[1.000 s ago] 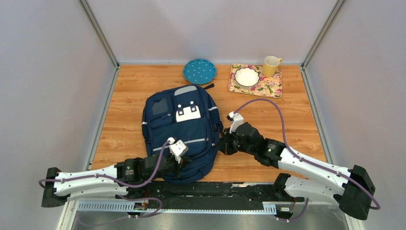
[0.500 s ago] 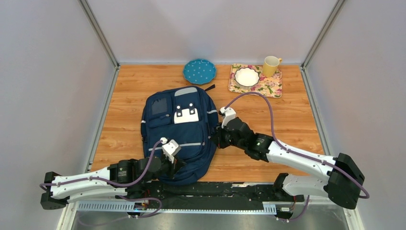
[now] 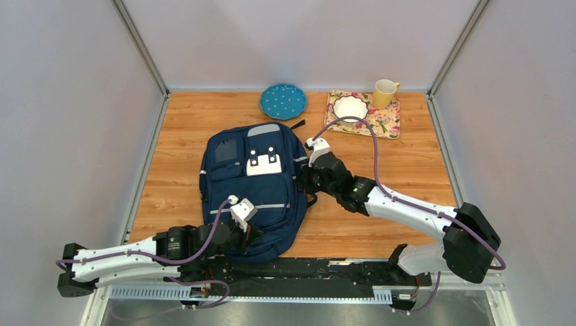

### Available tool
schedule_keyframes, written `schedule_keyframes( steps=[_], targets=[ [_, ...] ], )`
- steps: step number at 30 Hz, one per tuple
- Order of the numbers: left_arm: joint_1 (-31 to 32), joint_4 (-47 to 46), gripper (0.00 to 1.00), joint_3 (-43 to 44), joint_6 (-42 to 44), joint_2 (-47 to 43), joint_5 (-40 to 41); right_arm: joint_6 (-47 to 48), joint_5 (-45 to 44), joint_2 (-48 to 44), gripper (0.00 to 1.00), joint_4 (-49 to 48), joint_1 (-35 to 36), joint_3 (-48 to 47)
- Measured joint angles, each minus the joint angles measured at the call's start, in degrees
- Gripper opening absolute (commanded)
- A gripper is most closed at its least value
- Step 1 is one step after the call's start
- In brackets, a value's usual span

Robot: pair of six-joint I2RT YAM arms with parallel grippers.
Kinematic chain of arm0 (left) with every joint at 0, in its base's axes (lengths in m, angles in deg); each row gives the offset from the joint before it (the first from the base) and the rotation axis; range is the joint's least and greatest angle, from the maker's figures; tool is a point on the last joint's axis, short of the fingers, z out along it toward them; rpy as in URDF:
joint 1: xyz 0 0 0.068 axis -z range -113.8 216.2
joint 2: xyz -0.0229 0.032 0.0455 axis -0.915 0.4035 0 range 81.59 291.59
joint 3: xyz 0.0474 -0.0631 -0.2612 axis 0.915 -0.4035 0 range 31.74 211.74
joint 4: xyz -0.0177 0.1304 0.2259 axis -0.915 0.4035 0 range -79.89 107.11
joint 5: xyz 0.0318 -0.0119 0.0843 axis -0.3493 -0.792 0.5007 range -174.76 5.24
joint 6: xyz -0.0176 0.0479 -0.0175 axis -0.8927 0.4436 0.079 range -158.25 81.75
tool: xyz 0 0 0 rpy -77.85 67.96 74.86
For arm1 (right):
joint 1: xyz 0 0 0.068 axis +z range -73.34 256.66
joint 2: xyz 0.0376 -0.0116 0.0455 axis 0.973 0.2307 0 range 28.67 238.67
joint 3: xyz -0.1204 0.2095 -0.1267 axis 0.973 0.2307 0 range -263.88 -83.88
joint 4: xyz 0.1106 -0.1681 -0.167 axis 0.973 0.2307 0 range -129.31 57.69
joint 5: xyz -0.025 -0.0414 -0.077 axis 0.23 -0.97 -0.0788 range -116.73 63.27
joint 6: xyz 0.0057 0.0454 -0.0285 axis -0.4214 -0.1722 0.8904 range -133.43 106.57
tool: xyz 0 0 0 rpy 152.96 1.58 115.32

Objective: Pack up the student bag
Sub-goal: Zip the student bag at the center of the board.

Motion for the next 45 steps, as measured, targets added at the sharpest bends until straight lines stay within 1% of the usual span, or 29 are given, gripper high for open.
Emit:
schedule_keyframes(
  steps=[2, 4, 5, 6, 9, 10, 12, 13, 14, 15, 16, 17, 18, 19, 22, 25, 28, 34, 37, 40, 42, 45],
  targets=[
    [0.0, -0.2, 0.00, 0.0, 0.0, 0.2, 0.1, 0.0, 0.3, 0.0, 0.02, 0.0, -0.2, 0.0],
    [0.0, -0.5, 0.00, 0.0, 0.1, 0.7, 0.2, 0.0, 0.6, 0.0, 0.14, 0.2, -0.4, 0.0],
    [0.0, -0.7, 0.00, 0.0, 0.2, 1.0, 0.2, 0.0, 0.9, 0.0, 0.22, 0.3, -0.6, 0.0],
    [0.0, -0.9, 0.00, 0.0, 0.2, 1.5, 0.2, 0.0, 1.5, -0.1, 0.35, 0.5, -1.0, 0.0],
    [0.0, -1.0, 0.00, 0.2, 0.4, 3.8, 0.3, 0.1, 6.3, -0.1, 0.41, 3.5, -4.0, -1.5],
    [0.1, -1.0, 0.03, 0.3, 0.5, 4.7, 0.4, 0.4, 8.2, 0.3, 0.42, 5.3, -5.0, -2.9],
    [0.1, -1.4, 0.15, 0.5, 0.7, 6.2, 0.5, 0.7, 11.6, 1.7, 0.44, 10.3, -6.8, -7.4],
    [0.1, -1.7, 0.28, 0.6, 0.9, 6.8, 0.7, 0.7, 12.2, 2.2, 0.45, 11.9, -7.2, -9.0],
    [0.1, -1.9, 0.33, 0.7, 1.1, 7.3, 0.9, 0.7, 12.5, 2.3, 0.47, 13.4, -7.2, -10.0],
    [0.1, -2.1, 0.38, 0.8, 1.5, 7.8, 1.0, 0.7, 12.8, 2.0, 0.57, 15.1, -7.2, -10.4],
    [0.2, -2.4, 0.43, 0.9, 1.5, 8.3, 1.0, 0.6, 12.8, 1.3, 0.64, 16.8, -7.3, -10.3],
    [0.3, -2.6, 0.45, 1.2, 1.6, 8.7, 1.0, 0.4, 12.9, 0.7, 0.66, 18.1, -7.4, -10.0],
    [0.4, -2.6, 0.48, 1.5, 1.6, 9.1, 1.0, 0.0, 13.4, 0.0, 0.66, 19.2, -7.8, -9.5],
    [0.5, -2.6, 0.58, 1.9, 1.5, 9.5, 1.1, -0.3, 15.1, -1.1, 0.66, 20.1, -8.5, -8.6],
    [0.5, -2.7, 0.71, 3.0, 1.8, 9.3, 1.4, -1.7, 21.2, -2.6, 0.66, 22.8, -12.5, -6.9],
    [0.5, -2.8, 0.72, 3.7, 2.0, 7.7, 2.7, -4.4, 24.8, -3.4, 0.67, 22.8, -14.7, -4.7],
    [0.4, -2.6, 0.72, 3.7, 2.1, 5.3, 4.3, -7.3, 26.9, -6.5, 0.67, 21.9, -14.7, -0.7],
    [0.4, -0.8, 0.73, 4.4, 1.2, 0.3, 7.2, -13.9, 30.3, -9.7, 0.67, 15.6, -14.6, 2.4],
    [0.5, 2.8, 0.74, 5.8, -1.8, -0.9, 10.6, -17.6, 30.4, -10.9, 0.68, 12.2, -14.6, 4.4],
    [0.4, 8.1, 0.74, 7.7, -6.4, -1.7, 15.7, -22.1, 30.5, -11.2, 0.67, 10.5, -14.4, 5.7],
    [0.4, 11.6, 0.75, 8.3, -9.7, -2.4, 19.7, -24.5, 29.8, -10.6, 0.67, 9.9, -13.4, 5.9],
    [0.3, 14.5, 0.75, 8.4, -11.3, -3.7, 23.9, -28.3, 28.0, -8.9, 0.67, 7.9, -9.5, 6.2]
  ],
)
